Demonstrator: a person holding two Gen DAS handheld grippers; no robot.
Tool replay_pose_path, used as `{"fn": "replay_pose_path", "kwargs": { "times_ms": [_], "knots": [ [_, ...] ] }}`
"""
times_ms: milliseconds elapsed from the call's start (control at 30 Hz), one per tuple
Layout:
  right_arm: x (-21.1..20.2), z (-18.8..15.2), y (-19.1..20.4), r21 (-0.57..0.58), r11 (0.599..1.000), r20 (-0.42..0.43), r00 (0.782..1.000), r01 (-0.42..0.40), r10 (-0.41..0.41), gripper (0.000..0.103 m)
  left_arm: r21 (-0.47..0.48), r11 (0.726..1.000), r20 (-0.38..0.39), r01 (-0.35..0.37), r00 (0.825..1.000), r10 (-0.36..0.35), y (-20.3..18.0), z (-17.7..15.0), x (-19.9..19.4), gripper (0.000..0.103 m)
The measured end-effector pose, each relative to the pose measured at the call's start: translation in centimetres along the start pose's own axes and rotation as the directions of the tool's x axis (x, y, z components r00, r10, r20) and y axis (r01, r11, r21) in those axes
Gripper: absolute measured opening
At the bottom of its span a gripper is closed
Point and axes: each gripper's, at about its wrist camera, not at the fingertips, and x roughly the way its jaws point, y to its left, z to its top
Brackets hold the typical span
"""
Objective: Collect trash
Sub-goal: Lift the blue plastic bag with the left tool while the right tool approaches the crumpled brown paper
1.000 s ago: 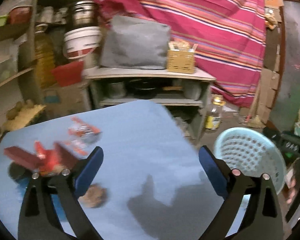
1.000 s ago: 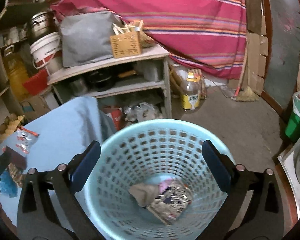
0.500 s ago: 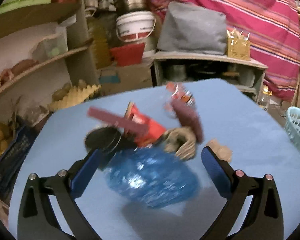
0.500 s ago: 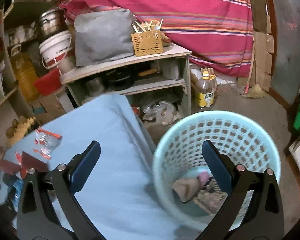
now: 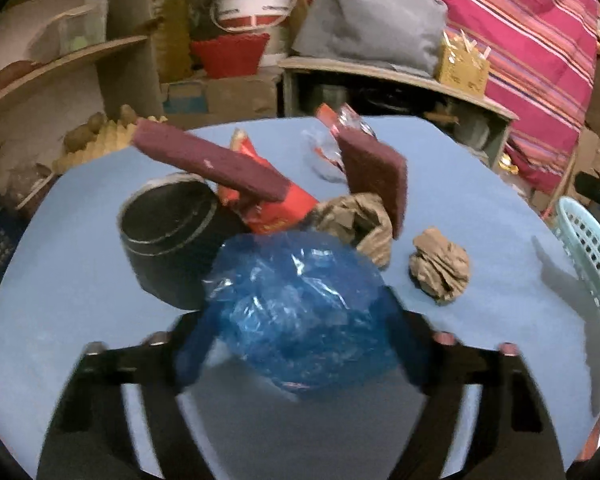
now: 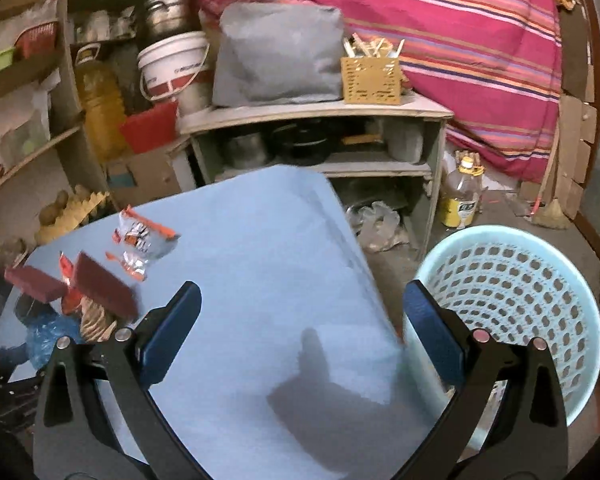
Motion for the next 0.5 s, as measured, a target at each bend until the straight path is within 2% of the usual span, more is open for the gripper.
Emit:
{"fn": "replay_pose_path", "kwargs": {
  "times_ms": [33,133,367,500],
  "knots": [
    [0.0,-0.2,0.2,-0.003,1.0,-0.005,1.0,-0.002,0.002,0.099,0.005,1.0,-0.008,0.004,1.0,-0.004,0.0,0.0,0.1,0.049],
    [0.1,-0.9,1.8,-0.025,0.999,-0.015,1.0,-0.02,0.019,0.099,0.006,1.0,-0.007,0.01,1.0,-0.01,0.4,-0.1,-0.1,0.036],
    [0.3,-2.7,6.6,-0.136,0.988,-0.047,0.996,-0.078,0.072,0.099,-0.007,1.0,0.072,-0.004,0.997,0.005,2.2,0.0,-3.9,0.032],
    [0.8,-3.9,9.4,-0.206,0.973,-0.075,0.993,-0.103,0.09,0.099,-0.014,0.999,0.113,-0.035,0.993,0.037,4.0,-0.3,-5.7,0.032]
  ]
}}
